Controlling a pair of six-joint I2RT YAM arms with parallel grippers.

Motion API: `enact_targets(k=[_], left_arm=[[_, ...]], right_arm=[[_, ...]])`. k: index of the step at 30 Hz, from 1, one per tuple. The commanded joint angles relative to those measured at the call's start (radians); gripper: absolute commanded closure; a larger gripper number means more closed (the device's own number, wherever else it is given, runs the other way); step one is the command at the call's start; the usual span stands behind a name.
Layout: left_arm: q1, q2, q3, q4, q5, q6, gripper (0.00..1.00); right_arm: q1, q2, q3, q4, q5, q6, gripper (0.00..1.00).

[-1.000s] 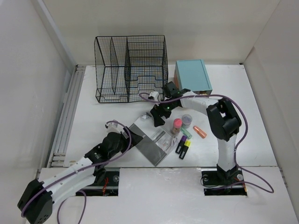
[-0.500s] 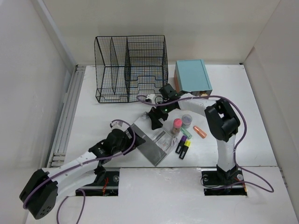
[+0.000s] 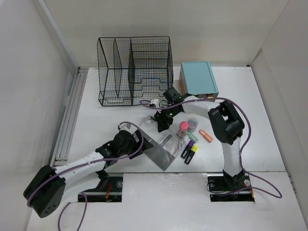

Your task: Organize the desk

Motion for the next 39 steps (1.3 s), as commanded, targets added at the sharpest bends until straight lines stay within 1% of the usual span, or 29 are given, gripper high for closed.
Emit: enact_targets(k=[1,4,5,7,12,15,18,23,25,28,29,32,33,35,36,39], left_arm=[[-0.012,0.037,-0.024,-0.053,-0.004,0.025,0.22],[-0.012,0.027,-0.014,-0.062,-0.016,0.025,0.22],[-0.012,0.027,-0.014,-0.075,-0.026,0.025,0.22],[-0.012,0.014,-0.005,-0.09,-0.026,0.025,0.22],[-0.012,-0.128,0.004,-0.191,-0.094,0.025,0.15],[-0.012,-0.215,0.013,-0.265,-0.113,0.016,0.1],[-0.012,-0.274,0.013,-0.3,-0.124,0.007,0.09],[-0.012,-0.271,-0.017,-0.277,-0.124,-0.002,0.09],[-0.012,-0.259,-0.031,-0.242,-0.124,-0.002,0.09],[-0.012,-0.249,-0.042,-0.135,-0.113,0.019,0.1],[-0.012,-0.249,-0.066,-0.068,-0.113,0.019,0.1],[-0.012,-0.269,-0.115,0.049,-0.073,0.019,0.15],[-0.012,-0.278,-0.129,0.141,-0.056,0.019,0.15],[-0.012,-0.279,-0.158,0.21,-0.027,0.019,0.16],[-0.012,-0.288,-0.158,0.271,-0.018,0.019,0.16],[-0.012,-0.288,-0.184,0.348,0.011,0.028,0.16]], right_arm=[[0.059,0.033,0.03,-0.138,-0.161,-0.071,0.59],[0.059,0.019,0.03,-0.15,-0.183,-0.091,0.92],[0.059,-0.004,0.04,-0.16,-0.183,-0.091,1.0],[0.059,-0.029,0.04,-0.16,-0.183,-0.091,1.0],[0.048,-0.128,0.049,-0.181,-0.226,-0.1,1.0],[0.001,-0.17,0.049,-0.193,-0.298,-0.1,1.0],[-0.045,-0.204,0.058,-0.213,-0.374,-0.125,1.0],[-0.088,-0.214,0.067,-0.278,-0.48,-0.178,1.0],[-0.089,-0.214,0.067,-0.298,-0.52,-0.192,1.0],[-0.098,-0.205,0.067,-0.322,-0.565,-0.217,1.0],[-0.098,-0.205,0.067,-0.322,-0.576,-0.226,1.0],[-0.098,-0.178,0.067,-0.364,-0.623,-0.251,1.0],[-0.098,-0.164,0.078,-0.377,-0.634,-0.281,1.0],[-0.098,-0.153,0.078,-0.411,-0.658,-0.306,1.0],[-0.098,-0.153,0.087,-0.411,-0.658,-0.323,1.0],[-0.098,-0.142,0.087,-0.44,-0.681,-0.346,1.0]])
